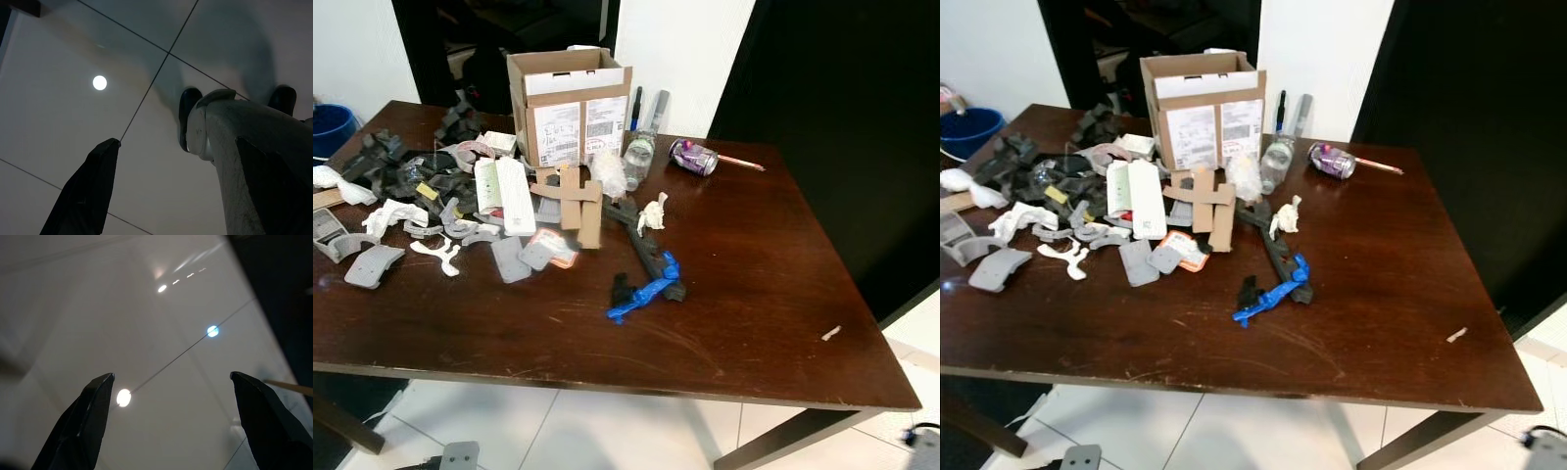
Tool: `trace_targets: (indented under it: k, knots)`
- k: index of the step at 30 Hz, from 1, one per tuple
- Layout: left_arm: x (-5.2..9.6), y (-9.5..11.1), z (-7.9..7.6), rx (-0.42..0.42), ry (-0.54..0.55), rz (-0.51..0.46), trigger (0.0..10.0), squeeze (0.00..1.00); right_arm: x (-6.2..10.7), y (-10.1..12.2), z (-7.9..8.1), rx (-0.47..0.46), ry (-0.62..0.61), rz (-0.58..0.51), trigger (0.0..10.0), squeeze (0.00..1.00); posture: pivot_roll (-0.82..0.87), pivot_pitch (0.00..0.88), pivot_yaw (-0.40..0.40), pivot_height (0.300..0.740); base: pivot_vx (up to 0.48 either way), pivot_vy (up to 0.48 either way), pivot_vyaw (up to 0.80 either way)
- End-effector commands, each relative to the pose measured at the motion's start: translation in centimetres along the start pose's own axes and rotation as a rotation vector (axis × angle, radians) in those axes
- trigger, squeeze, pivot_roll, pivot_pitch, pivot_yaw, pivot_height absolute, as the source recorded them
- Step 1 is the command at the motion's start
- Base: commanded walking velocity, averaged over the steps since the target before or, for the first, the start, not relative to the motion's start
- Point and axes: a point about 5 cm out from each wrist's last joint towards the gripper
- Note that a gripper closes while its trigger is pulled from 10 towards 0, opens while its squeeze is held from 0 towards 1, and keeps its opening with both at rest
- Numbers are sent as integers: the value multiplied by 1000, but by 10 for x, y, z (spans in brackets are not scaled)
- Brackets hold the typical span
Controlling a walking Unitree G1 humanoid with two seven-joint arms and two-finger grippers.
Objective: Picking trash to rubbish bin
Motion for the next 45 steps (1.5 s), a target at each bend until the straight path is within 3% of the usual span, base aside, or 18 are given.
trace_targets:
  k: [1,8,9,12,13,14,16,18,19,23,24,25,30,35,36,37,38,45]
  knots:
    - [2,-16,-9,-8,-39,60,10000,0,-4,37,-3,-202,-33,-85,10000,0,119,84,-102,740,0,0,0]
    - [3,-16,-7,-6,-34,58,10000,0,25,138,56,-539,330,-352,10000,0,116,92,-93,740,0,0,0]
    - [3,-17,-6,-6,-32,58,10000,0,49,174,82,-625,548,-455,10000,0,120,94,-90,740,0,0,0]
    - [3,-17,-6,-6,-30,58,10000,0,76,197,108,-659,778,-520,10000,0,123,97,-93,740,0,0,0]
    - [3,-17,-5,-3,-29,58,10000,0,102,208,133,-632,999,-558,10000,0,123,97,-93,740,0,0,0]
    - [3,-17,-5,-3,-29,58,10000,0,102,208,133,-632,999,-558,10000,0,123,97,-93,740,0,0,0]
    - [3,-18,-5,0,-26,60,10000,0,141,206,168,-502,1313,-567,10000,0,132,100,-94,740,0,0,0]
    - [3,-18,-5,0,-26,60,10000,0,141,206,168,-502,1313,-567,10000,0,132,100,-94,740,0,0,0]
    - [4,-19,-4,3,-24,62,10000,0,179,181,204,-306,1566,-517,10000,0,128,101,-94,740,0,0,0]
    - [4,-21,-5,3,-26,67,10000,0,204,150,228,-112,1705,-467,10000,0,132,106,-94,740,0,0,0]
    - [4,-22,-6,3,-28,69,10000,0,216,131,238,-17,1765,-441,10000,200,135,109,-94,740,0,0,0]
    - [4,-22,-6,3,-28,69,10000,0,228,113,247,71,1818,-404,10000,1000,139,113,-94,740,0,0,0]
    - [5,-24,-6,5,-27,71,10000,0,268,63,266,331,1979,-318,10000,1000,152,124,-100,740,0,0,0]
    - [6,-27,-6,9,-25,76,10000,0,281,44,272,505,1938,-329,10000,957,157,131,-102,740,0,0,0]
    - [6,-28,-6,10,-25,79,10000,0,284,41,275,554,1893,-356,10000,157,157,131,-102,740,0,0,0]
    - [6,-28,-6,10,-25,79,10000,0,284,41,275,554,1893,-356,10000,157,157,131,-102,740,0,0,0]
    - [6,-30,-6,12,-26,82,10000,0,287,37,278,589,1850,-375,10000,0,161,132,-103,740,0,0,0]
    - [7,-32,-7,14,-28,84,10000,0,282,38,282,718,1650,-514,10000,0,159,133,-107,740,0,0,0]
Point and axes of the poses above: a point about 5 cm out from each wrist's last joint towards the gripper, its own x axis pointing back from the gripper into the wrist, its own y axis along the axis of the wrist's last joint, z = x × y, and after that the axes turned 13 degrees about -x, right-handed
